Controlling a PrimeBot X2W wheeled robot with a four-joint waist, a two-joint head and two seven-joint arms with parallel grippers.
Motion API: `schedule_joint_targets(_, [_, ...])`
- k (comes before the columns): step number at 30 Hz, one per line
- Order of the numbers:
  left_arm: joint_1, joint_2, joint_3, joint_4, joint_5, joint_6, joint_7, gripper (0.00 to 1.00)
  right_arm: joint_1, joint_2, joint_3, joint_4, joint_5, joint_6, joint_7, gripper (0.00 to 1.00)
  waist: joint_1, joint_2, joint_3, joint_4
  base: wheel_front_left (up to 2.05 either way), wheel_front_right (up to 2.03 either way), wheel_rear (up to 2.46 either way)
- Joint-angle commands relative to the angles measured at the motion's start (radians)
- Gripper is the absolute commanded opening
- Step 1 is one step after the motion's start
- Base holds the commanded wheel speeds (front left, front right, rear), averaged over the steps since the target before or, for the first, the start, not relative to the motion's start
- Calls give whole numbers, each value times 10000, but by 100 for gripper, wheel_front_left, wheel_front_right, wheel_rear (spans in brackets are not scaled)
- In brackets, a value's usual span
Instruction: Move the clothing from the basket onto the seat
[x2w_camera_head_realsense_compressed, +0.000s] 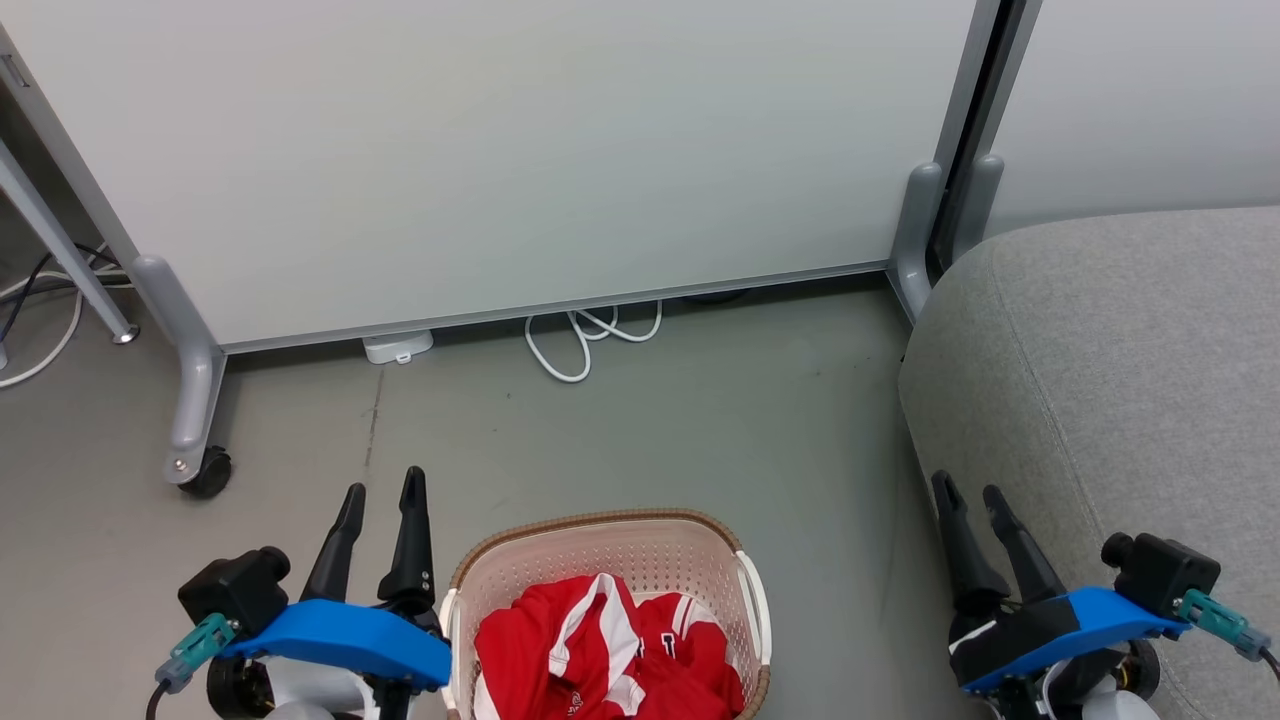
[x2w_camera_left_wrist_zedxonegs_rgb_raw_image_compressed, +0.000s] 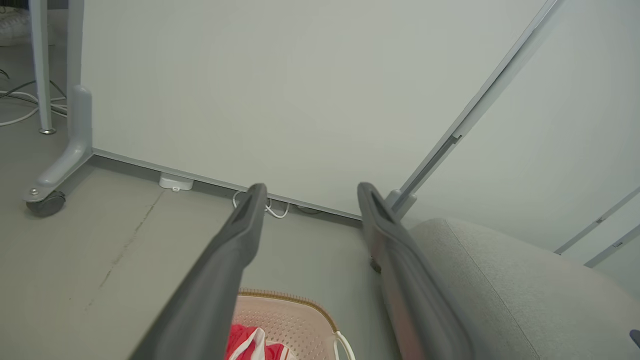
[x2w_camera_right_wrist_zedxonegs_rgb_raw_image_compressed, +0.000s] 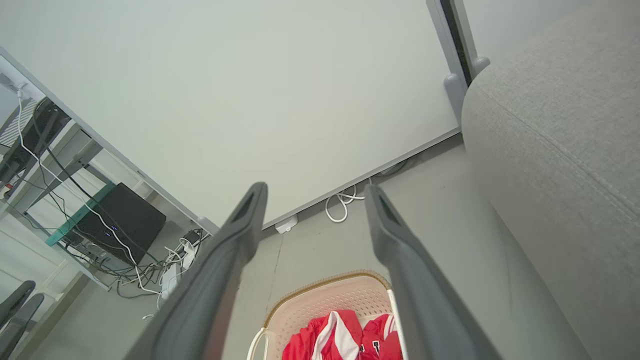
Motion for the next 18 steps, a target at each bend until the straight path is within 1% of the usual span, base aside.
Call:
schedule_joint_targets(1, [-259,82,-75,-42,238,-41,-95,100,-234,-74,28,-63,-267,17,-91,100,0,0,-2,4,0,0,0])
schedule_joint_targets(18, [-397,91,-321,315,1831,-71,-512,100,-248,-87,65,-135,-2083,21,-332,100,0,0,-20,7,0,0,0])
